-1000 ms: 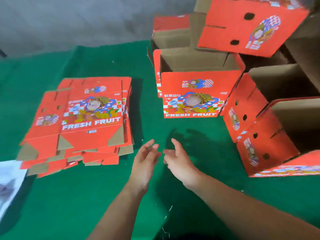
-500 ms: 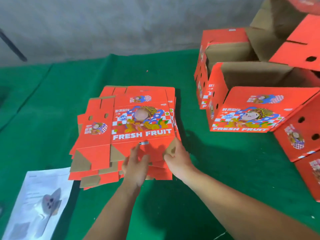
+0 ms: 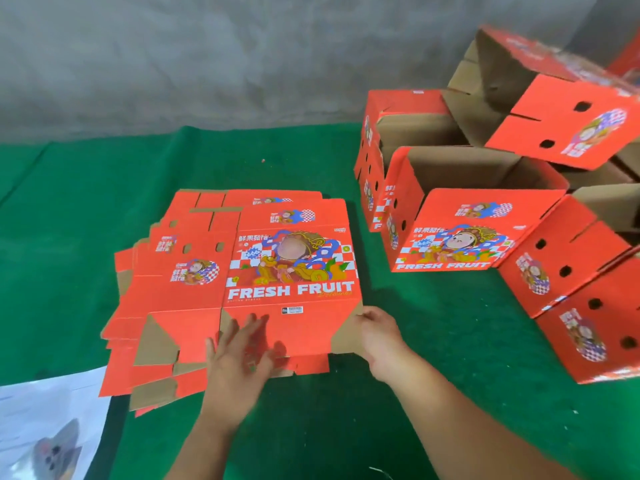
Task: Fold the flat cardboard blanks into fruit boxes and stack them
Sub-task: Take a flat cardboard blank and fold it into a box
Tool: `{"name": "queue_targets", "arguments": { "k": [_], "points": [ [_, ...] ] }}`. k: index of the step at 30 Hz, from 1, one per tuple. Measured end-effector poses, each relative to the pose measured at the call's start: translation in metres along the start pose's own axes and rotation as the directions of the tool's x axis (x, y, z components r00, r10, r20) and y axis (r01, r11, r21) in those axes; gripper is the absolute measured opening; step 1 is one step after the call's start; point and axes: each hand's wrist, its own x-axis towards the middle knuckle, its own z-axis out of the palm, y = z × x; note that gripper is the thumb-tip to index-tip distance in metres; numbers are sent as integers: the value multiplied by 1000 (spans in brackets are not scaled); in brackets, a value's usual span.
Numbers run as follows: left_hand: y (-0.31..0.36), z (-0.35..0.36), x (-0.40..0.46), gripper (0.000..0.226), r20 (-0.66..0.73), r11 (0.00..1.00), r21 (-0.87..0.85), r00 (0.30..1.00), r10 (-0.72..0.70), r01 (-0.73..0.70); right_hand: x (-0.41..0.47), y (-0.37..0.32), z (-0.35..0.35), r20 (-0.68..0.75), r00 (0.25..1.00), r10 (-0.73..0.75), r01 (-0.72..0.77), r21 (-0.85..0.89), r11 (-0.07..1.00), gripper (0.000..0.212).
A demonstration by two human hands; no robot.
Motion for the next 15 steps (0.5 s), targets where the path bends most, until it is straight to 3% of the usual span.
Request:
{"name": "queue_targets", "arguments": {
  "k": [3, 5, 7, 9, 12, 15],
  "points": [
    [-8, -17, 2, 85, -219, 950, 138, 944, -247, 280, -6, 6, -45, -71, 997, -18, 24, 89, 996, 15],
    [-9, -22, 0, 99, -193, 912, 27, 898, -396, 409, -9, 6, -75, -87, 996, -19, 33, 167, 985, 17],
    [-11, -23, -2, 94, -104, 922, -96, 917, -384, 375, -11, 3, -101, -84, 996, -35, 53, 226, 973, 21],
    [0, -25, -6, 63, -82, 911, -246, 930, -359, 330, -13, 0, -121, -92, 993, -71, 88, 198, 976, 27],
    [31, -17, -23, 54, -95, 834, -481, 929, -357, 271, -21, -4, -145, -101, 977, -188, 190, 10, 982, 31],
    [51, 0, -48, 42, -47, 722, -646, 931, -361, 248, -25, -10, -163, -52, 907, -419, 393, -258, 883, 27]
  ]
}}
